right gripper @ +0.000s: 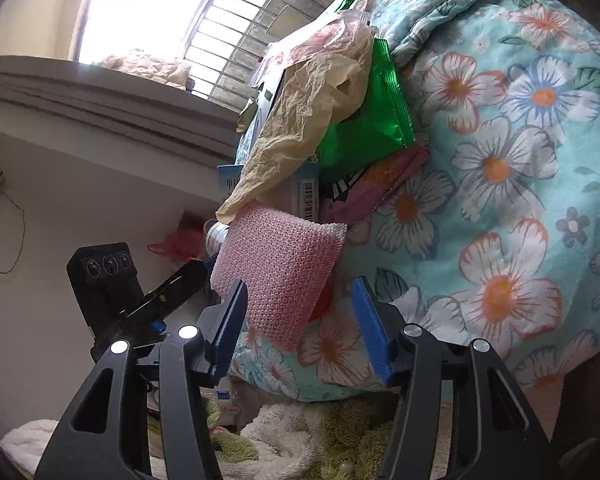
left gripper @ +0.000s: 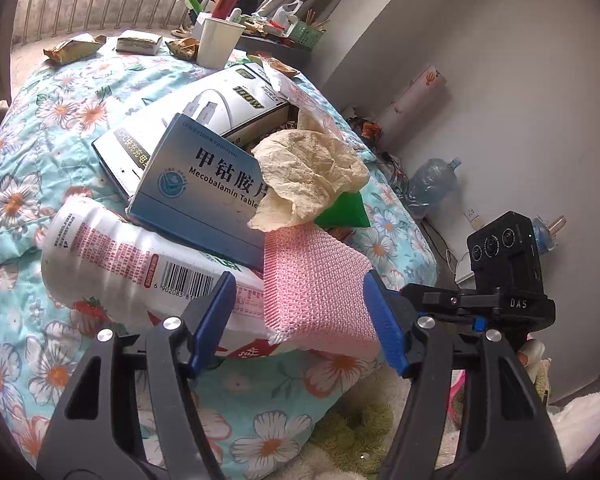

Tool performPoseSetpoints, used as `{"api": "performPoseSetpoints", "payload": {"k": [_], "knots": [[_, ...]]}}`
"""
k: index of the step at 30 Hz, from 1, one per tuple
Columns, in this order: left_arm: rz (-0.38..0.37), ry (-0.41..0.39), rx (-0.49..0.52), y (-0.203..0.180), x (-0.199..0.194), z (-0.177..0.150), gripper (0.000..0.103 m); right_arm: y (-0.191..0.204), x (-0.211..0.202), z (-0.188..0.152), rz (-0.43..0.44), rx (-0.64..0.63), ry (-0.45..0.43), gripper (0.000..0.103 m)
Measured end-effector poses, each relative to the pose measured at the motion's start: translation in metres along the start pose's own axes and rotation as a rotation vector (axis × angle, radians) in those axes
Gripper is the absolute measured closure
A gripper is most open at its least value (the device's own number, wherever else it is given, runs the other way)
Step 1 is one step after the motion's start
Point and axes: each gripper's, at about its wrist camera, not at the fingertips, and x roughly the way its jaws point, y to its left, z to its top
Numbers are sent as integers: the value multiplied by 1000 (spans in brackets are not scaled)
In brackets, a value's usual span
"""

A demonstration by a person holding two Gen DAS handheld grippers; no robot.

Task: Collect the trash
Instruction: 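Grasp the pink knitted cloth with the left gripper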

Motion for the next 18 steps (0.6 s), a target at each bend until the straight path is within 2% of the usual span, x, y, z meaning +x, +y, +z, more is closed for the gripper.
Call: {"api": "performPoseSetpoints", "payload": {"k": [3, 5, 7, 10, 13, 18], "knots": [[-58, 16, -19, 1, 2, -2, 49, -4, 12, -3, 23, 27, 37, 63], [-138, -7, -44, 3, -2, -5, 50, -7, 16, -4, 45, 44, 45, 66], [-196, -40, -39, 2, -9, -7, 50, -11, 16, -3, 58, 57, 37, 67], [-259, -42, -66, 4, -10, -8, 50, -22, 14, -4, 97, 95, 39, 68], [-262, -28, -108, 10, -3, -8, 50, -30, 17, -6, 140, 121, 52, 68], [-229, -29, -119, 14, 4, -8, 54, -26, 18, -8, 142, 97, 52, 68]]}}
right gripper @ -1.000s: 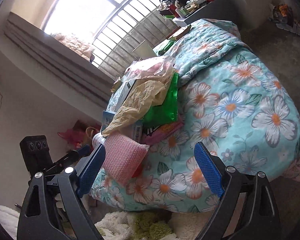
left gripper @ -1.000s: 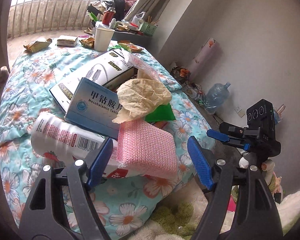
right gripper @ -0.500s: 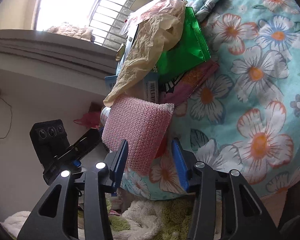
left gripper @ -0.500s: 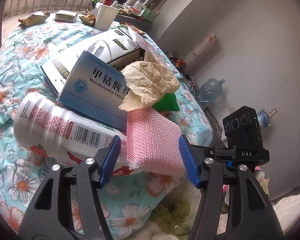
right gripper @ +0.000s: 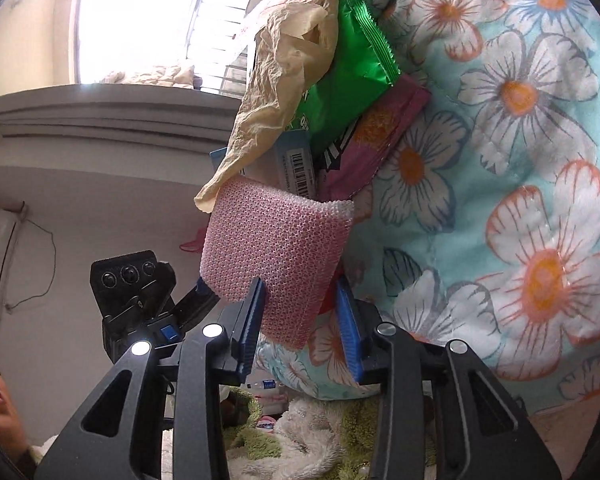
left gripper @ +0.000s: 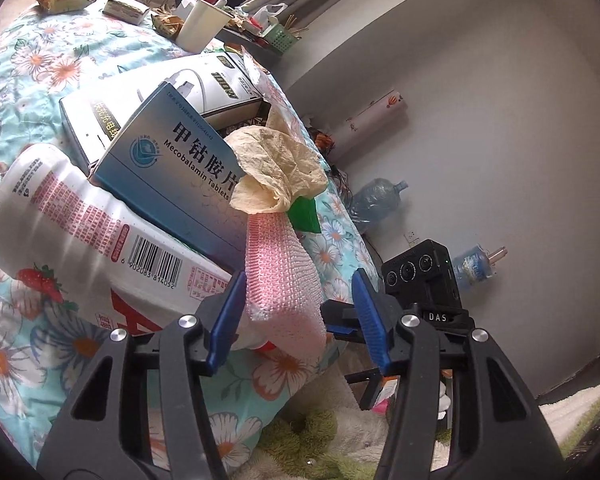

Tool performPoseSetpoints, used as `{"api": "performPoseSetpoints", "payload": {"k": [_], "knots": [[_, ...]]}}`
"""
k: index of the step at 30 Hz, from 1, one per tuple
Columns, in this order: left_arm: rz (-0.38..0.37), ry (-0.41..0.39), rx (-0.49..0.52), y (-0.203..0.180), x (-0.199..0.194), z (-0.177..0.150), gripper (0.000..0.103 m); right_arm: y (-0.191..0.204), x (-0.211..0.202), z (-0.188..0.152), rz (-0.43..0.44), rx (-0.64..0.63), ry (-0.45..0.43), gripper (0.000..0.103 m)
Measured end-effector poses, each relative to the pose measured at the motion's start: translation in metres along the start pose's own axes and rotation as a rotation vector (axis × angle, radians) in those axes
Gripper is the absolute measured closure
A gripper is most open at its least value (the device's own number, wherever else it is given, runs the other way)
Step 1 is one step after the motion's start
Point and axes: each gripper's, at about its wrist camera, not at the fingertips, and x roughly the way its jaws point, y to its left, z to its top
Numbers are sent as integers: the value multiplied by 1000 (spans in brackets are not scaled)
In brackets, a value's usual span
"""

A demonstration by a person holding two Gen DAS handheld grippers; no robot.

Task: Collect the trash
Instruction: 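Grasp the pink knitted cloth with the left gripper, then grasp the clear plastic bag with the right gripper while the left gripper holds the pink cloth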

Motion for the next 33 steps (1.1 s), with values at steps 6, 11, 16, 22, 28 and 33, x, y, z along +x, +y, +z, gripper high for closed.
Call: {"api": "performPoseSetpoints", "payload": {"k": [6, 11, 16, 22, 28, 33], "knots": [[-44, -1, -48, 7, -1, -4, 65, 4, 1, -1, 0, -1, -9, 68], [-4, 8, -80, 15, 0, -3, 81, -1, -2, 3, -2, -1, -12, 68], [-11, 10, -88, 15, 0, -4, 82, 6, -13, 4, -47, -34, -32, 67], [-27, 2, -94, 17, -6, -7, 82, 37, -39, 21, -209, -171, -149, 67], [-47, -22, -96, 19, -18, -10, 82, 104, -42, 47, -435, -463, -277, 58], [-62, -47, -84, 17, -27, -13, 82, 152, -6, 61, -673, -767, -347, 57]]}}
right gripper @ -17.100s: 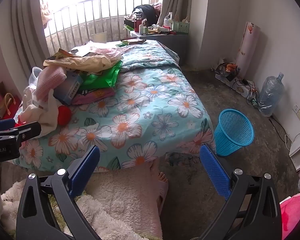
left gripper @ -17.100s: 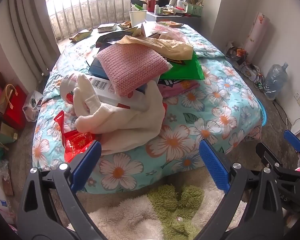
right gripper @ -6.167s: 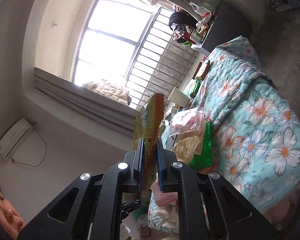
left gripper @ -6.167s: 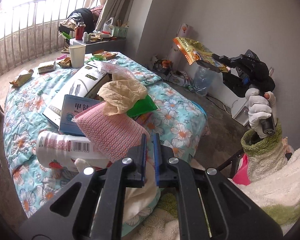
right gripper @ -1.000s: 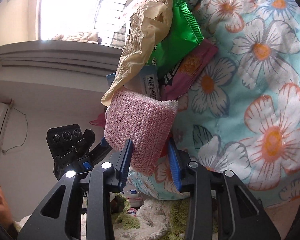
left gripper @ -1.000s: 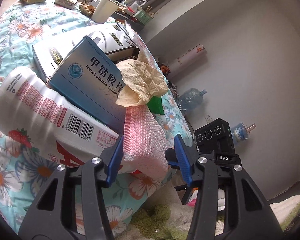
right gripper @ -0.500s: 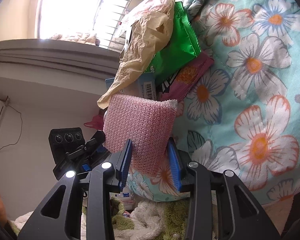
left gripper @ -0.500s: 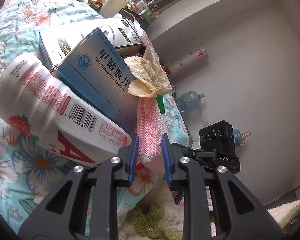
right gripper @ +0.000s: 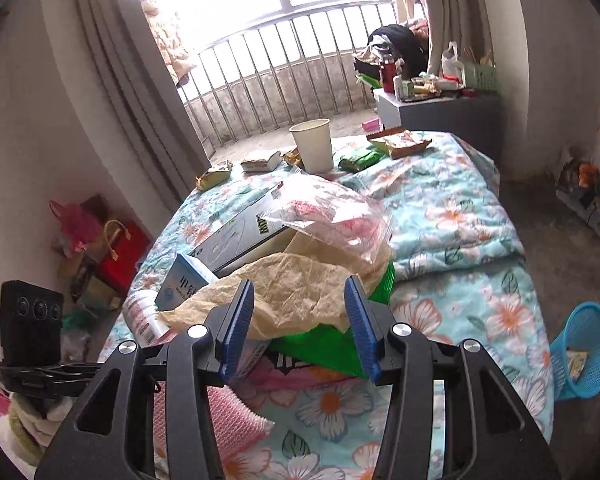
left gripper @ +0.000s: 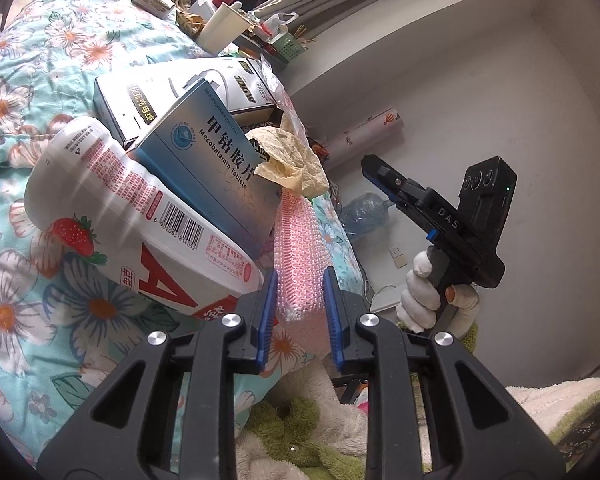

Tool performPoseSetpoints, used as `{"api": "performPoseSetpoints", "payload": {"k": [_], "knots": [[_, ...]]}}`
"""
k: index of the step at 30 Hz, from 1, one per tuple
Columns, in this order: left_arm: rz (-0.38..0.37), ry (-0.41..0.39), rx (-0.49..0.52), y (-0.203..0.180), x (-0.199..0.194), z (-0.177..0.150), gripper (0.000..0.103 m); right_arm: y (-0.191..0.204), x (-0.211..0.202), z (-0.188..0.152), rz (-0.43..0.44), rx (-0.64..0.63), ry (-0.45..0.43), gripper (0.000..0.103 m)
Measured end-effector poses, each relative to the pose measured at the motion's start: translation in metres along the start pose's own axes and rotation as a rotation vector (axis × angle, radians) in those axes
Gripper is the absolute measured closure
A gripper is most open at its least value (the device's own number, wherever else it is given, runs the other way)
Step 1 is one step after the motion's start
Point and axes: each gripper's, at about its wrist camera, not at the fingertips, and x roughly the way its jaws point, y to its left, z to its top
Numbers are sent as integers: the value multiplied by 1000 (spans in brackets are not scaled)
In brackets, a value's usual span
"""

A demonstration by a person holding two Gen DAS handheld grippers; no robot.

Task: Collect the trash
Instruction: 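Grasp the clear plastic bag with the right gripper while the left gripper holds the pink cloth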

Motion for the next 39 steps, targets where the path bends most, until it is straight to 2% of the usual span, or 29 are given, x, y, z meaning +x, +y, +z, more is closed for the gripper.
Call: {"api": "performPoseSetpoints", "payload": {"k": [3, 6, 17, 19, 20, 22, 23, 24, 29, 39], "knots": [[-7, -10, 7, 0, -7, -2, 82, 21, 19, 16, -75, -158, -17, 57], [-8, -20, 7, 3, -11, -3, 82, 37, 45, 26, -128, -263, 6, 57], [-29, -74, 24, 12, -37, -8, 82, 60, 116, 30, -201, -426, 76, 57], [-36, -86, 27, 13, -40, -8, 82, 60, 119, 30, -202, -426, 69, 58], [-41, -93, 29, 13, -42, -8, 82, 60, 118, 30, -198, -419, 65, 64], [-49, -106, 32, 13, -44, -7, 82, 58, 114, 31, -185, -396, 50, 68], [-53, -112, 34, 12, -45, -7, 82, 57, 112, 31, -178, -386, 40, 75], [-55, -117, 36, 12, -46, -7, 82, 56, 110, 33, -179, -376, 36, 88], [-59, -134, 41, 8, -49, -6, 82, 45, 85, 41, -195, -324, -42, 95], [-47, -156, 71, -8, -48, -2, 82, -6, 19, 55, -252, -177, -178, 97]]}}
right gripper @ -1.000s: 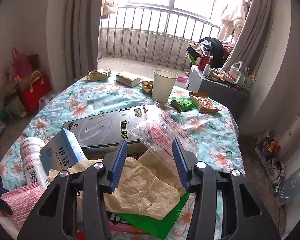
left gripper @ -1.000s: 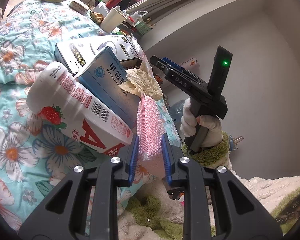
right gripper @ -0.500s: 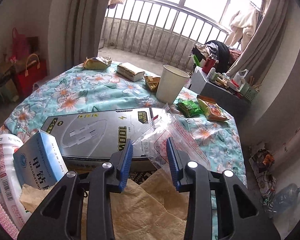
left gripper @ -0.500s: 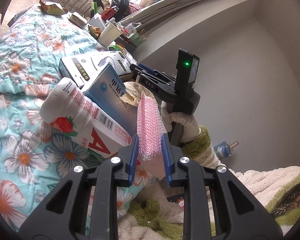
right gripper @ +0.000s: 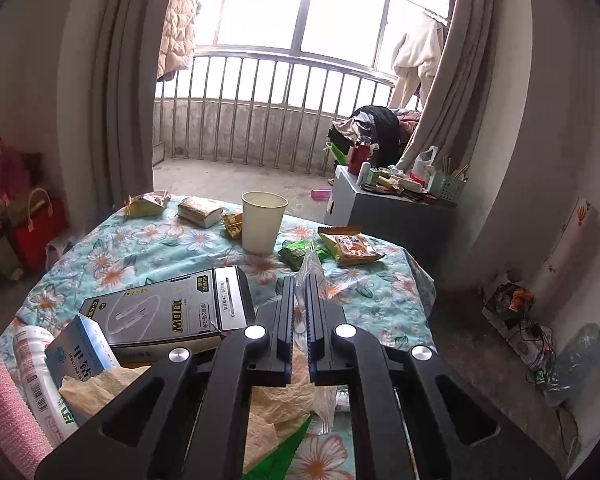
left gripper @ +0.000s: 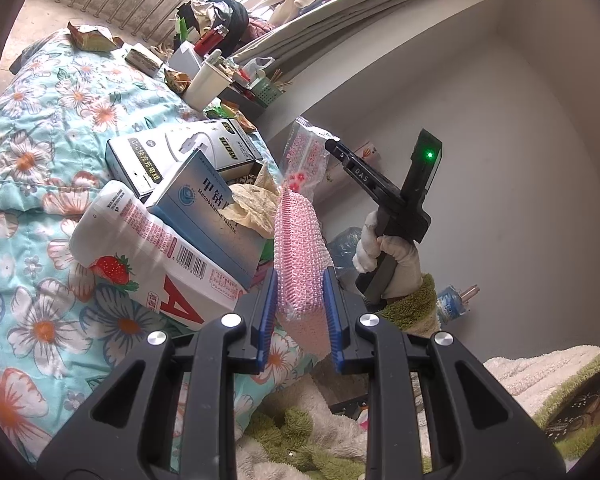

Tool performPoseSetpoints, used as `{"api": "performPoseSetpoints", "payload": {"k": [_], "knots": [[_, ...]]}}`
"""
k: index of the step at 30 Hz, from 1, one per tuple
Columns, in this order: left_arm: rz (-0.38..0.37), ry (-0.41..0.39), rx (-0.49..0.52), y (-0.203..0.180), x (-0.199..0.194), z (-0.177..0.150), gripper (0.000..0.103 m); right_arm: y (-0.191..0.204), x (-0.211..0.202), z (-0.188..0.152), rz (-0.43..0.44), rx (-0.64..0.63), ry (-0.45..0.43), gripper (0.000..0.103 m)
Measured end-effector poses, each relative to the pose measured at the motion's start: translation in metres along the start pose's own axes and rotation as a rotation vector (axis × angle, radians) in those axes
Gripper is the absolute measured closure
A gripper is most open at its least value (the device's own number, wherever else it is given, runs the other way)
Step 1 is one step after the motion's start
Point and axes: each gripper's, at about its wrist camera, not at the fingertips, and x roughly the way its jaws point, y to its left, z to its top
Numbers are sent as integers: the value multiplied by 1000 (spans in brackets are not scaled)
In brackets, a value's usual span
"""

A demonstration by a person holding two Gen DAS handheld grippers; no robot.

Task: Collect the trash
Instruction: 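Grasp the clear plastic bag with the right gripper while the left gripper holds the pink cloth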

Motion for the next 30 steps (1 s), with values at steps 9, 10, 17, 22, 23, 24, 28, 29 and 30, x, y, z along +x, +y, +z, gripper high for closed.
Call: {"api": "performPoseSetpoints", "payload": {"k": [9, 10, 17, 22, 23, 24, 28, 29, 30], "knots": [[35, -23, 51, -28, 16, 13, 82, -61, -63, -17, -71, 130, -80, 97], [42, -21, 58, -32, 19, 15, 82, -67, -70, -20, -84, 139, -88, 97], [70, 40, 135, -80, 66, 37, 82, -117, -117, -54, -181, 224, -111, 97], [94, 122, 273, -139, 123, 61, 82, -167, -143, -89, -255, 343, -116, 97], [92, 143, 297, -151, 137, 65, 82, -178, -149, -97, -268, 375, -118, 97], [87, 168, 320, -162, 153, 70, 82, -190, -153, -105, -281, 406, -120, 97], [63, 310, 408, -211, 237, 75, 82, -233, -164, -139, -337, 521, -119, 97], [70, 341, 444, -223, 261, 72, 82, -242, -164, -147, -350, 546, -111, 97], [74, 379, 482, -237, 287, 67, 82, -251, -163, -155, -361, 569, -102, 97]]}}
